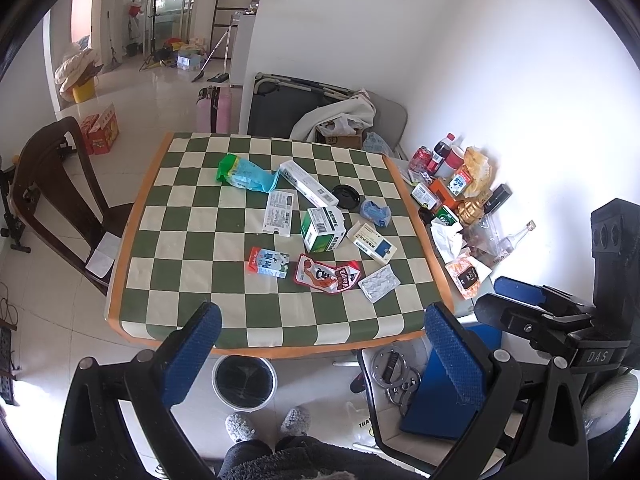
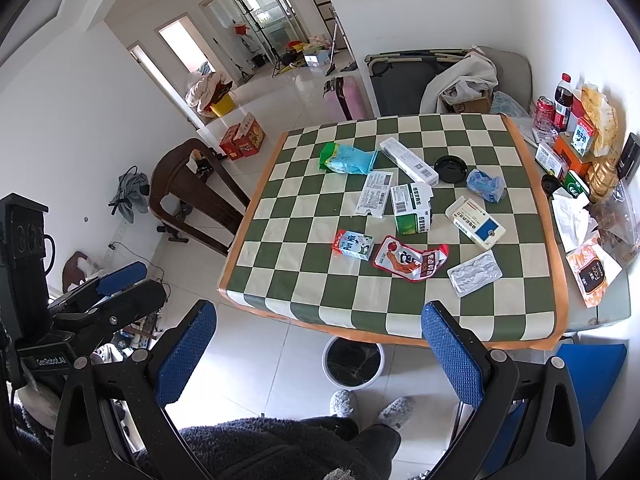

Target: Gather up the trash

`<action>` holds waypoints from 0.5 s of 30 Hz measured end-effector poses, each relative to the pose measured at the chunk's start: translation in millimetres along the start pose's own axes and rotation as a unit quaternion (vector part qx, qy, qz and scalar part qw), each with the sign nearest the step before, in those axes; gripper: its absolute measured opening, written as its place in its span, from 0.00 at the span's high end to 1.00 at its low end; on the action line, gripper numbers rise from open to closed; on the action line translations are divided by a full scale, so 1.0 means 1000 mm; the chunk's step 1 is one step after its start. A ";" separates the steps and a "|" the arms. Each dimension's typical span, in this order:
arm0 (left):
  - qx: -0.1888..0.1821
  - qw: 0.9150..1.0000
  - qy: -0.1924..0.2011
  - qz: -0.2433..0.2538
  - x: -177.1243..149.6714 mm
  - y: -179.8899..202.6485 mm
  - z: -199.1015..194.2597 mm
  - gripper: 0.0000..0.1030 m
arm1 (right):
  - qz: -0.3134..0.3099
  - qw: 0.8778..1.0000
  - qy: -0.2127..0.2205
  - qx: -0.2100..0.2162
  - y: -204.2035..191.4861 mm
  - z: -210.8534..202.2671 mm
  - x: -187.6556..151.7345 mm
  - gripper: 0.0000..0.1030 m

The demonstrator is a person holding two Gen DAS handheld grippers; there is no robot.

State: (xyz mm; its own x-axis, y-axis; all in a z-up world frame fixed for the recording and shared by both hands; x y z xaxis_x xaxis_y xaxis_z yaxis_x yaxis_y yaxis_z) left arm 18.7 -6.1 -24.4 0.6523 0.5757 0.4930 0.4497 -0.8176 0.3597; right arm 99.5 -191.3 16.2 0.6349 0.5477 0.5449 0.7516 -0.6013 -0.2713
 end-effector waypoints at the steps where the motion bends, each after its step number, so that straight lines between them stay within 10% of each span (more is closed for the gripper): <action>1: 0.000 1.000 0.000 0.001 0.000 0.001 0.000 0.00 | 0.000 1.000 0.000 0.000 0.000 0.000 0.000 0.00; 15: 0.000 1.000 0.001 0.000 0.000 0.000 0.000 0.00 | 0.000 1.000 -0.001 0.002 0.001 0.000 0.001 0.00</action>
Point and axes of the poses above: each gripper's, at about its wrist camera, not at the fingertips, and z roughly the way its jaws point, y to its right, x to its top, the point moved 3 cm from there along z, roughly the way its jaws point, and after that the axes turned 9 degrees about -z, right-handed, at the moved point
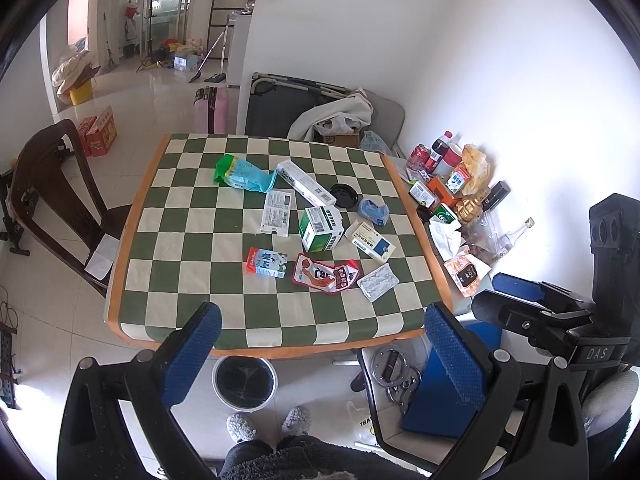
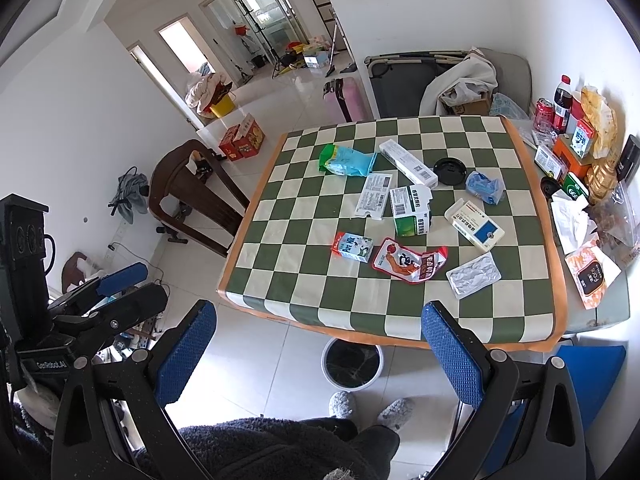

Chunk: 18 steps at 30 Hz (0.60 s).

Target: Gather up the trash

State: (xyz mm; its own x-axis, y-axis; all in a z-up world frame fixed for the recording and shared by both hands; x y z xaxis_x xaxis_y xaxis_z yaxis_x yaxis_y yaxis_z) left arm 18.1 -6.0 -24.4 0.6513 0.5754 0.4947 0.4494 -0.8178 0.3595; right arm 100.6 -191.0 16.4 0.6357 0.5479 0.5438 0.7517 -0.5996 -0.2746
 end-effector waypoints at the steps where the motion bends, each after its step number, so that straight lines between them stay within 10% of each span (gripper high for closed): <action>1: 0.000 1.000 0.000 0.000 0.000 0.000 0.000 0.00 | 0.000 1.000 0.000 0.000 0.000 0.000 0.000 0.00; 14: 0.001 1.000 0.000 0.000 0.000 0.009 -0.002 0.00 | -0.002 1.000 -0.007 0.000 -0.005 0.002 -0.001 0.00; 18: 0.067 0.997 0.036 0.020 0.007 0.013 0.008 0.00 | 0.007 1.000 -0.003 -0.005 -0.006 0.001 0.000 0.00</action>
Point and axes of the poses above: each gripper's, at about its wrist camera, not at the fingertips, and z roughly the way its jaws point, y to its right, x to its top, the point moved 3 cm from there along z, roughly the way its jaws point, and after that the axes turned 9 degrees about -z, right-handed, at the moved point
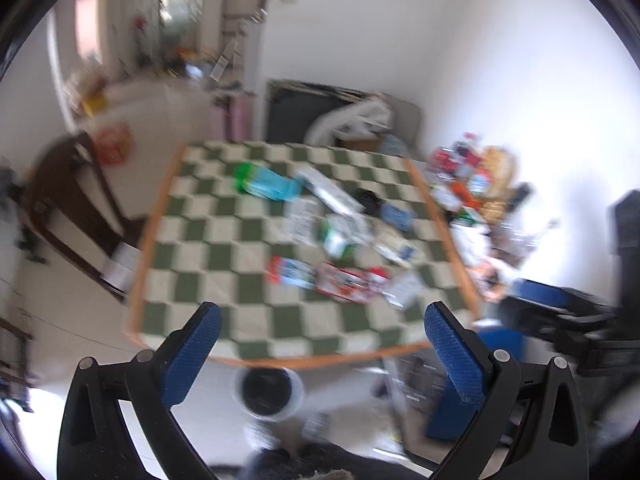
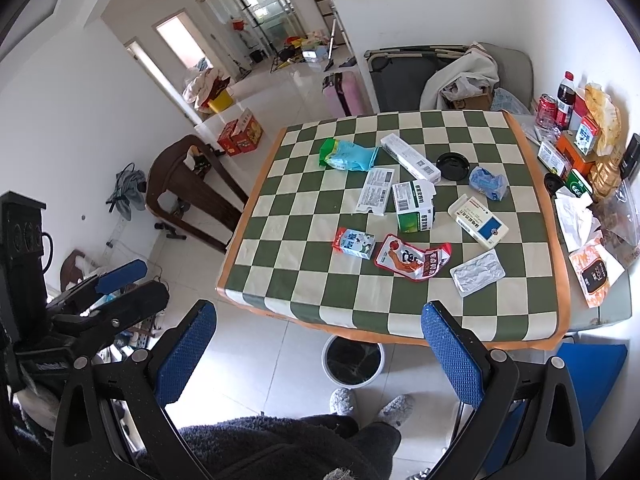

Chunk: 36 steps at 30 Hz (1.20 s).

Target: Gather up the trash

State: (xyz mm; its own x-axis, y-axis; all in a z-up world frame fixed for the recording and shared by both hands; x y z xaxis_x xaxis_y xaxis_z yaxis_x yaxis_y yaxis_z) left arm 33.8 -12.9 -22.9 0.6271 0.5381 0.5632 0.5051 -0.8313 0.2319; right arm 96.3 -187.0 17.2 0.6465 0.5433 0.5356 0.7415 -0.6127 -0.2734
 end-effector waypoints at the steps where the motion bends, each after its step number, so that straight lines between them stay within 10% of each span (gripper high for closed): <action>1: 0.036 0.999 0.021 0.012 0.004 0.001 0.008 0.00 | 0.007 1.000 0.003 -0.007 0.000 0.001 0.001 0.00; 5: 0.111 0.992 0.043 0.033 0.019 -0.004 0.047 0.00 | 0.035 0.998 0.009 -0.060 0.011 0.017 0.009 0.00; 13: 0.102 0.991 -0.087 -0.001 0.052 0.007 0.175 0.00 | 0.128 0.978 -0.005 -0.163 0.087 0.058 0.008 0.00; 21: 0.115 0.967 -0.227 -0.025 0.067 0.058 0.333 0.00 | 0.144 0.964 -0.079 -0.208 0.226 0.149 0.033 0.00; 29: 0.122 0.936 -0.328 -0.049 0.064 0.090 0.461 0.03 | 0.093 0.957 -0.193 -0.198 0.331 0.273 0.054 0.00; 36: 0.139 0.933 -0.330 -0.022 0.068 0.091 0.478 0.24 | -0.011 0.946 -0.277 -0.168 0.352 0.365 0.057 0.00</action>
Point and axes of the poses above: each gripper's, at about its wrist camera, not at the fingertips, and z roughly the way its jaws point, y to its right, x to its top, the point moved 3 cm from there along z, roughly the way its jaws point, and after that the axes turned 9 degrees about -z, right-handed, at the moved point
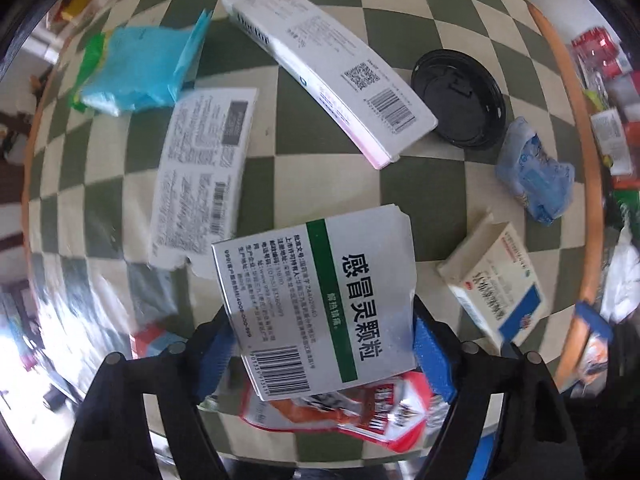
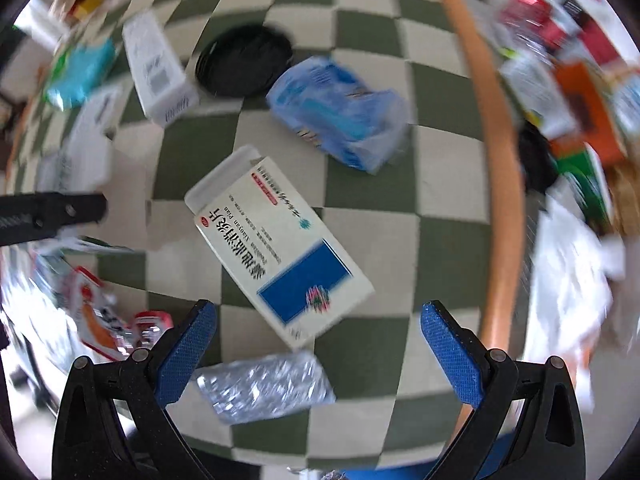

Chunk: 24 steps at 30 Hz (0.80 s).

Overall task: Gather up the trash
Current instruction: 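Grasp the white medicine box with the right tool while the left tool grasps the green-striped box, then lift both held boxes and carry them toward the floor trash bin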

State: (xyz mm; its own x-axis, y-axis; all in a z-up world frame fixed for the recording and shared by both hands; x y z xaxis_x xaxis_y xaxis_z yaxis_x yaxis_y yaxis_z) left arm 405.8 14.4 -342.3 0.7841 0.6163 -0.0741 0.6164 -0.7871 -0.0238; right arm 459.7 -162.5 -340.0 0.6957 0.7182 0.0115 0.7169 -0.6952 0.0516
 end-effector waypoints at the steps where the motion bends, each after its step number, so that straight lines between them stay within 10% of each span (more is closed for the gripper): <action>1: 0.012 1.000 0.005 0.005 0.000 -0.003 -0.001 0.24 | -0.019 1.000 -0.009 -0.003 -0.003 0.010 0.006 0.00; 9: 0.066 0.998 0.004 0.006 0.005 -0.022 0.018 0.24 | -0.106 0.992 -0.060 -0.031 -0.028 0.068 0.034 0.00; 20: 0.068 0.998 0.014 0.003 0.015 -0.018 0.027 0.31 | 0.129 0.989 -0.059 0.050 0.011 0.083 0.038 0.09; 24: 0.069 0.997 0.019 0.008 0.009 -0.018 0.030 0.33 | 0.103 0.993 -0.059 0.031 0.007 0.089 0.042 0.11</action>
State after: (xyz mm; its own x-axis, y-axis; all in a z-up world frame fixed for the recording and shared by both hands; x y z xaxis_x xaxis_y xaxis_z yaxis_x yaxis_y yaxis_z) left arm 399.5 32.6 -372.9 0.7980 0.6015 -0.0377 0.5894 -0.7919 -0.1600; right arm 498.0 -140.0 -427.7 0.8252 0.5558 -0.1011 0.5586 -0.8295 -0.0008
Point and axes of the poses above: each gripper's, at about its wrist camera, not at the fingertips, and z roughly the way its jaws point, y to its right, x to its top, the point moved 3 cm from there along z, roughly the way its jaws point, and after that the axes turned 9 degrees about -z, right-handed, at the moved point
